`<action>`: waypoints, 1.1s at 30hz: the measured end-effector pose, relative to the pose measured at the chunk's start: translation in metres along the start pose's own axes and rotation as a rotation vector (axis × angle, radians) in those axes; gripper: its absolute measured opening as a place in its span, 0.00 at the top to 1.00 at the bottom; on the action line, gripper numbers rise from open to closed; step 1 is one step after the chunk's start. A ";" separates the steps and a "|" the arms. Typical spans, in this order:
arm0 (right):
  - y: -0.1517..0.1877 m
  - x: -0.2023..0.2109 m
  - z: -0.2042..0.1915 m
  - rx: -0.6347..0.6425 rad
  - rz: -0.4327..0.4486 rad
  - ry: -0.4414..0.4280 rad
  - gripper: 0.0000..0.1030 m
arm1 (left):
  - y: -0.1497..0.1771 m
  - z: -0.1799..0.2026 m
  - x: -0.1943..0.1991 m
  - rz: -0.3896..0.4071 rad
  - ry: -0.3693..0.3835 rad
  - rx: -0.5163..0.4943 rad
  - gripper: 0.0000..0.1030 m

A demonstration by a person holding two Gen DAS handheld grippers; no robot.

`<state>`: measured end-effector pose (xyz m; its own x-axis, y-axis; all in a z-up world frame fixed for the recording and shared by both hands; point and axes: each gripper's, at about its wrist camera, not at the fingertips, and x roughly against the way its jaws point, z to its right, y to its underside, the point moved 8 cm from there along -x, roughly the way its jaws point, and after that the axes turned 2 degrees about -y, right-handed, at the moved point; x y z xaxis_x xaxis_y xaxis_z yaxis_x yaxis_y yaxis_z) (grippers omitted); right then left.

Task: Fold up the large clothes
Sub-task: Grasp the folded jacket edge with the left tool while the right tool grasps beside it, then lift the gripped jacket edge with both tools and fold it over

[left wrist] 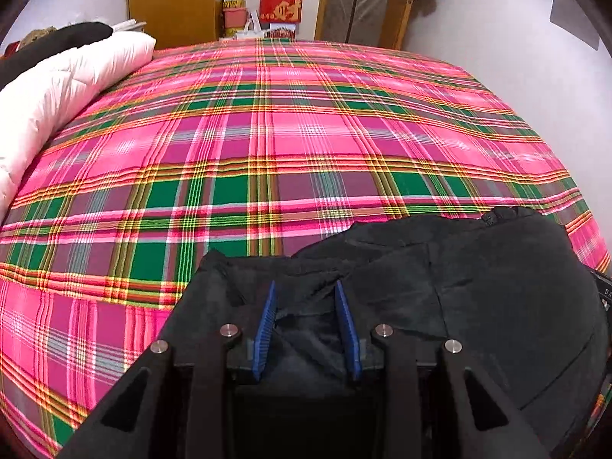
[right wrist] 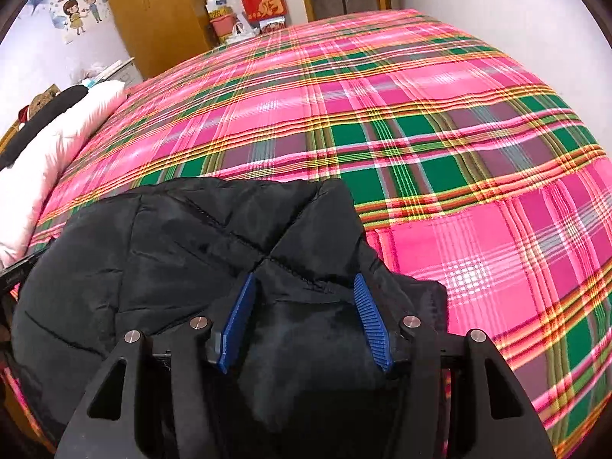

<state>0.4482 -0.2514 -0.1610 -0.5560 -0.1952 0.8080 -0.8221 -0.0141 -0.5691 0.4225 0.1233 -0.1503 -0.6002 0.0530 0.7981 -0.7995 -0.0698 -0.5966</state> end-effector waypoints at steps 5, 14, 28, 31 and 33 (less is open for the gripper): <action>0.000 -0.009 0.001 -0.003 0.003 -0.012 0.48 | 0.001 -0.002 -0.011 0.018 0.025 0.037 0.66; 0.000 -0.010 0.000 0.001 0.014 -0.002 0.48 | 0.001 0.000 -0.015 0.045 0.023 0.048 0.66; 0.032 0.108 0.000 -0.001 0.088 -0.018 0.44 | 0.014 -0.018 0.097 0.116 0.008 0.128 0.66; 0.057 0.102 0.004 0.023 0.041 0.004 0.43 | 0.043 -0.031 0.098 0.078 -0.034 0.139 0.65; 0.065 0.092 0.013 0.002 0.016 0.016 0.35 | 0.057 -0.040 0.086 0.029 -0.048 0.148 0.64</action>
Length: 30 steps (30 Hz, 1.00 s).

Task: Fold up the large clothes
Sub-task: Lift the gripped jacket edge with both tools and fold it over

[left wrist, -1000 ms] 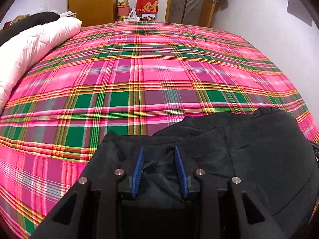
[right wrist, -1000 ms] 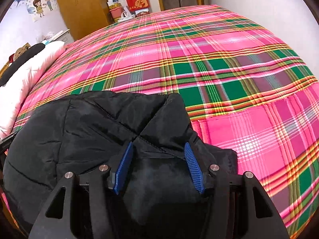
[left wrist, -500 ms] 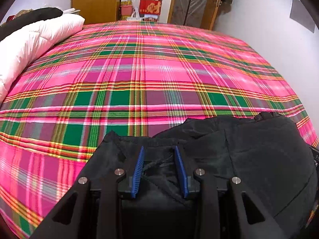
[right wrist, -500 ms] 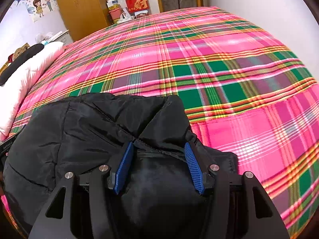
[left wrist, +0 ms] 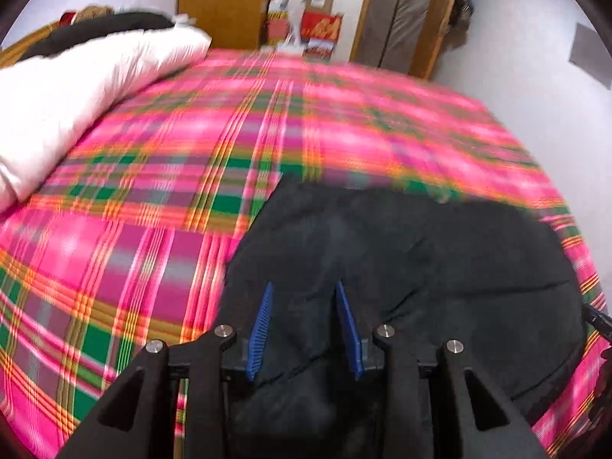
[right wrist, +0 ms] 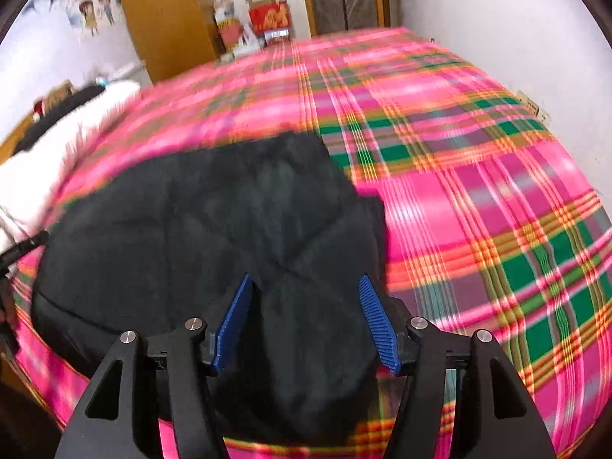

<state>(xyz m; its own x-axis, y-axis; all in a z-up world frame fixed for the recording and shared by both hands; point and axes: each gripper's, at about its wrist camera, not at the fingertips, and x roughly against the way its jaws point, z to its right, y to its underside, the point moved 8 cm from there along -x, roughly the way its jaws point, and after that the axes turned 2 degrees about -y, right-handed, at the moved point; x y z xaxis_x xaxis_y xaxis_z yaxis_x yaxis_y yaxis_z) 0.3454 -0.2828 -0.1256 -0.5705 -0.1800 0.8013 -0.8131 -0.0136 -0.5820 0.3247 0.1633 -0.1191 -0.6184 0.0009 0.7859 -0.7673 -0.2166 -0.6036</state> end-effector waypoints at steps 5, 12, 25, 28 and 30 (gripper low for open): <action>0.005 -0.017 0.027 -0.139 -0.046 -0.026 0.25 | 0.001 -0.014 -0.006 -0.014 0.001 0.036 0.60; 0.020 0.006 0.027 -0.156 -0.055 -0.064 0.25 | 0.026 -0.022 0.014 -0.054 0.073 0.092 0.60; 0.023 -0.043 0.034 -0.193 -0.142 -0.186 0.24 | 0.046 -0.035 -0.042 -0.142 0.165 0.283 0.29; 0.021 -0.050 0.035 -0.184 -0.140 -0.209 0.24 | 0.045 -0.032 -0.048 -0.134 0.171 0.268 0.28; 0.018 -0.056 0.034 -0.173 -0.136 -0.225 0.24 | 0.043 -0.029 -0.051 -0.126 0.168 0.248 0.28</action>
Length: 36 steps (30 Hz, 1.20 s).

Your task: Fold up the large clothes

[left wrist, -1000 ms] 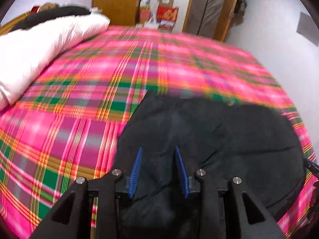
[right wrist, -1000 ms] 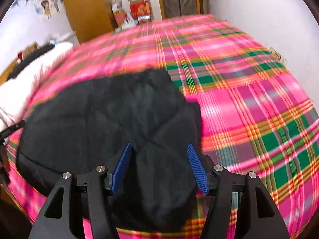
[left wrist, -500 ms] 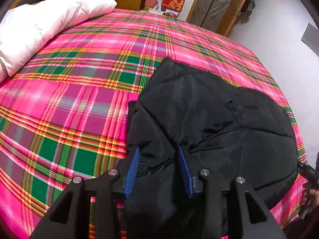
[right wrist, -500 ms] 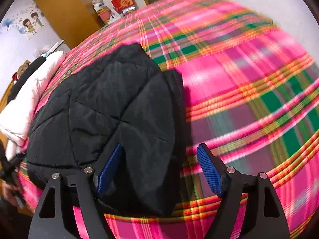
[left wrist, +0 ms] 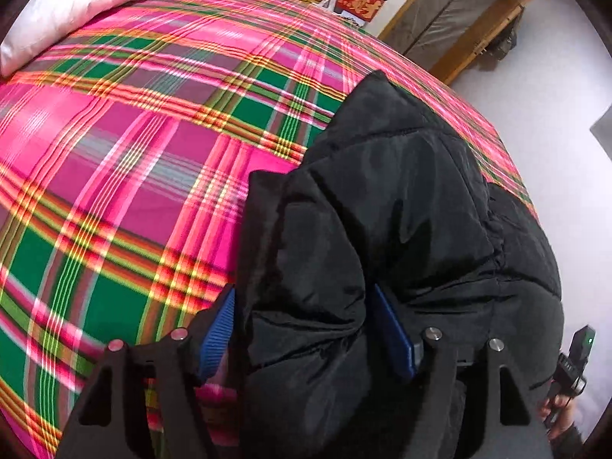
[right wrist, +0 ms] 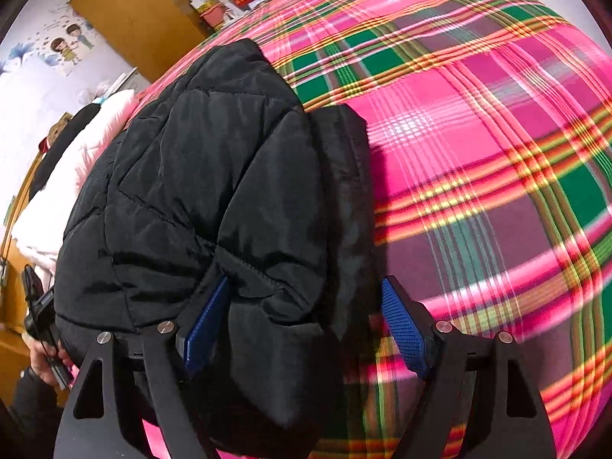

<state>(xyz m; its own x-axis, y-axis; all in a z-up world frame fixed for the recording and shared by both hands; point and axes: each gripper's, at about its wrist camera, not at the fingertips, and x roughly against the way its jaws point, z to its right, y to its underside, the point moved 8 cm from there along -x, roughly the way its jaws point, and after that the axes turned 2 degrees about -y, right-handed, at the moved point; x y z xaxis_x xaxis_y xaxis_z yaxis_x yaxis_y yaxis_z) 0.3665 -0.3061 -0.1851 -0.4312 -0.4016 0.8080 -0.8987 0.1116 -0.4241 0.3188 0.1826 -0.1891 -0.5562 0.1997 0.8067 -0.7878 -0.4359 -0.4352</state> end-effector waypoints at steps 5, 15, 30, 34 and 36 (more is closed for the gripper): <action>-0.004 -0.009 0.000 0.004 0.013 -0.029 0.24 | -0.004 0.001 -0.008 0.035 0.024 0.001 0.28; -0.001 -0.010 -0.001 -0.017 0.039 -0.069 0.23 | -0.005 0.002 -0.009 0.071 0.018 0.006 0.28; -0.004 -0.012 -0.008 -0.028 0.041 -0.116 0.36 | -0.002 0.008 -0.009 0.074 0.010 -0.001 0.30; -0.007 -0.012 -0.010 -0.031 0.042 -0.134 0.44 | -0.002 0.011 -0.009 0.078 0.014 0.002 0.33; -0.007 -0.011 -0.013 -0.028 0.043 -0.134 0.48 | -0.002 0.013 -0.008 0.078 0.014 0.002 0.36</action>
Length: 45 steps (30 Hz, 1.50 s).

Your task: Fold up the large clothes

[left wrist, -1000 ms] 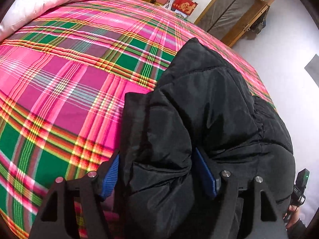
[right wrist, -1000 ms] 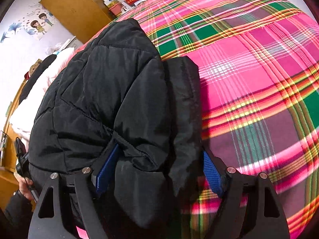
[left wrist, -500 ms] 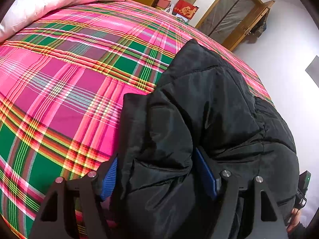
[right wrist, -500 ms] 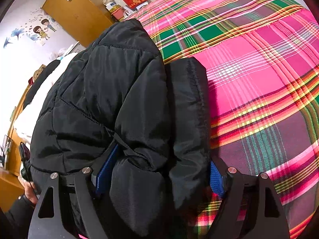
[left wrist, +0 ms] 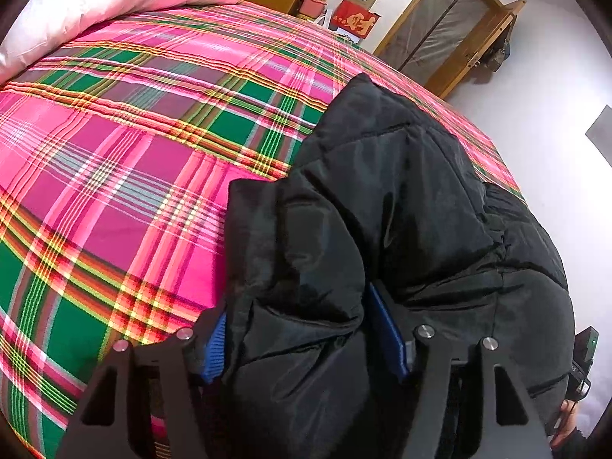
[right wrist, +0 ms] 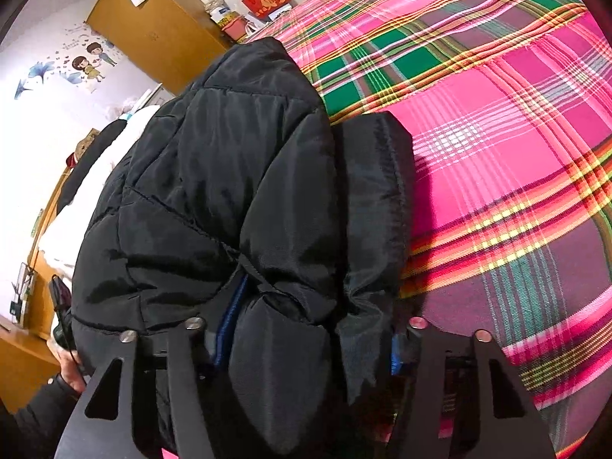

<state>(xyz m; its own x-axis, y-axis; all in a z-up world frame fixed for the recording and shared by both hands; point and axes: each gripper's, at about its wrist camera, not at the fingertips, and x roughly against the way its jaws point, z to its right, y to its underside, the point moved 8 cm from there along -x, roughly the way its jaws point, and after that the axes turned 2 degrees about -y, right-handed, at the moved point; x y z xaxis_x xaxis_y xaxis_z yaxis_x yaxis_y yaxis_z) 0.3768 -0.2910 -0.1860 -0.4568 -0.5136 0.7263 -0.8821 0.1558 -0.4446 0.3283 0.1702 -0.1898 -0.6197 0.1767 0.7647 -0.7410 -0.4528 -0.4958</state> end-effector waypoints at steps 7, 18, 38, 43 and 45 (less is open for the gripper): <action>-0.002 0.001 -0.005 -0.001 0.003 -0.001 0.55 | 0.000 0.009 0.005 0.008 -0.019 -0.027 0.47; -0.004 -0.002 -0.002 -0.011 -0.017 -0.006 0.52 | -0.001 0.009 0.002 -0.021 -0.020 -0.004 0.46; -0.015 0.044 -0.038 0.037 0.078 0.036 0.79 | -0.027 0.029 0.063 0.068 -0.079 -0.099 0.83; -0.015 0.053 -0.044 0.043 0.089 0.031 0.79 | -0.029 0.034 0.082 0.098 -0.098 -0.122 0.87; -0.016 0.056 -0.047 0.048 0.092 0.030 0.79 | -0.031 0.037 0.089 0.110 -0.096 -0.128 0.88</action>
<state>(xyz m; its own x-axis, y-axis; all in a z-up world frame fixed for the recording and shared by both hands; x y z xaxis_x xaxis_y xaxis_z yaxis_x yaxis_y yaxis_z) 0.3599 -0.2830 -0.1134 -0.5396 -0.4738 0.6960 -0.8300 0.1606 -0.5341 0.3059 0.1673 -0.0914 -0.6759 0.0452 0.7356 -0.7008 -0.3484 -0.6224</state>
